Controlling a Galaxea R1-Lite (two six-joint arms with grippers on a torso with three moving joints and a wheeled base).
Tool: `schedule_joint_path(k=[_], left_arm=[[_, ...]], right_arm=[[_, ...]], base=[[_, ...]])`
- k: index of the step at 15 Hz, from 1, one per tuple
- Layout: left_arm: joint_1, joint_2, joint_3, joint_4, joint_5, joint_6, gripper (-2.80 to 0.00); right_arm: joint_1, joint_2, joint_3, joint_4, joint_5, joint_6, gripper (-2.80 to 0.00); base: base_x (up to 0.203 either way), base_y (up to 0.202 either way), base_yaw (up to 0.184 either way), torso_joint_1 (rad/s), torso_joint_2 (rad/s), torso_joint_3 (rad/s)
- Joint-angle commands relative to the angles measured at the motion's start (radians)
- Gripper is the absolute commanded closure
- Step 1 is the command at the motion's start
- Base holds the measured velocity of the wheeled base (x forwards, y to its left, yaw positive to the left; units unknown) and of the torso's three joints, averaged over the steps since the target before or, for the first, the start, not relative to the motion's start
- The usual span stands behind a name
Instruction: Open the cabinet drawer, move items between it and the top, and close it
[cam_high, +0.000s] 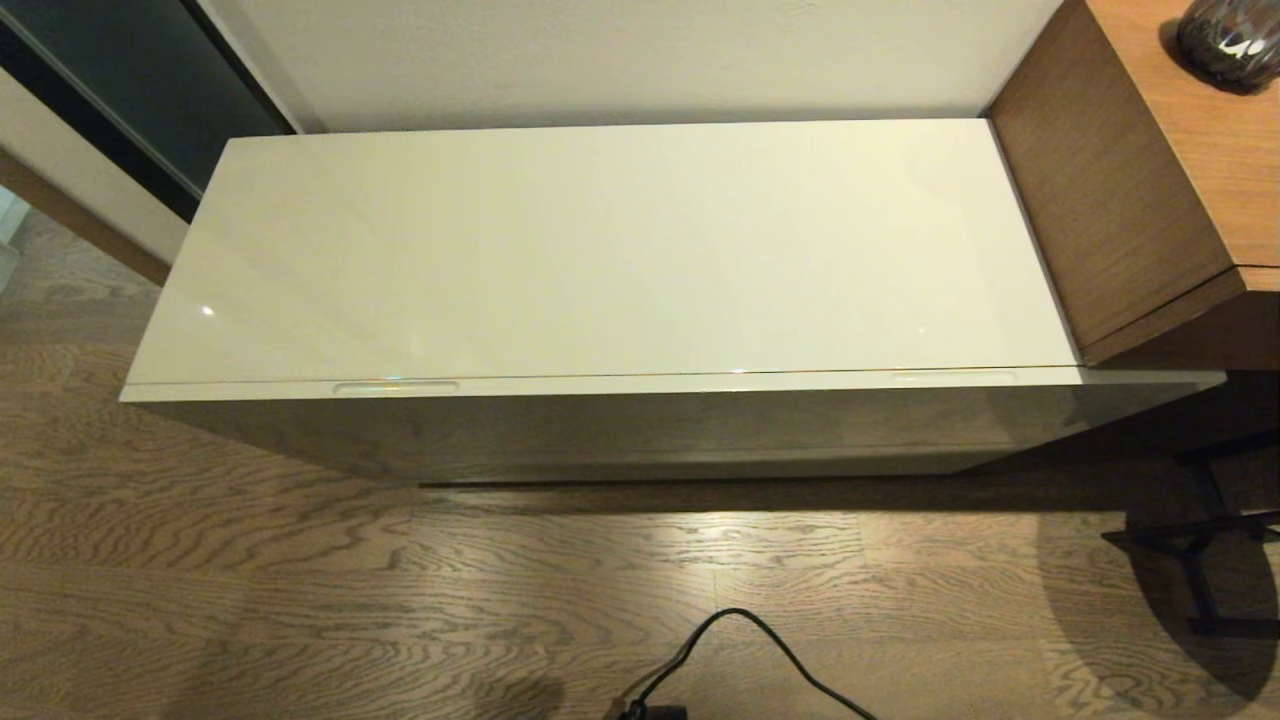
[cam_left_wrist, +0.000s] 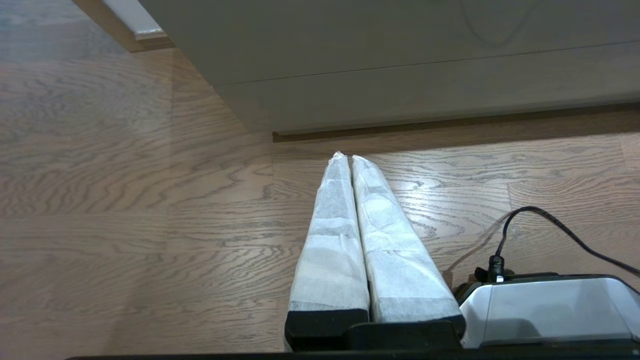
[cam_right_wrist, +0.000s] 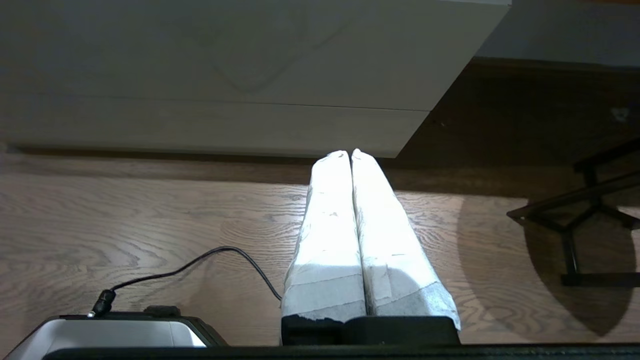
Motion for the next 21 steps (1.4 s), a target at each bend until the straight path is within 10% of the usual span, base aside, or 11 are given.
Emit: schedule_joint_path(k=[1, 21], left_arm=[[0.0, 0.002, 0.0, 0.003, -0.001, -0.006, 0.0], [0.0, 0.002, 0.0, 0.003, 0.001, -0.007, 0.0]], right_arm=[[0.0, 0.004, 0.002, -0.001, -0.004, 0.041, 0.0], [0.0, 0.004, 0.002, 0.063, -0.005, 0.101, 0.0]], base=[[0.0, 0.0, 0.0, 0.0, 0.0, 0.0], [0.0, 0.0, 0.0, 0.0, 0.0, 0.0]])
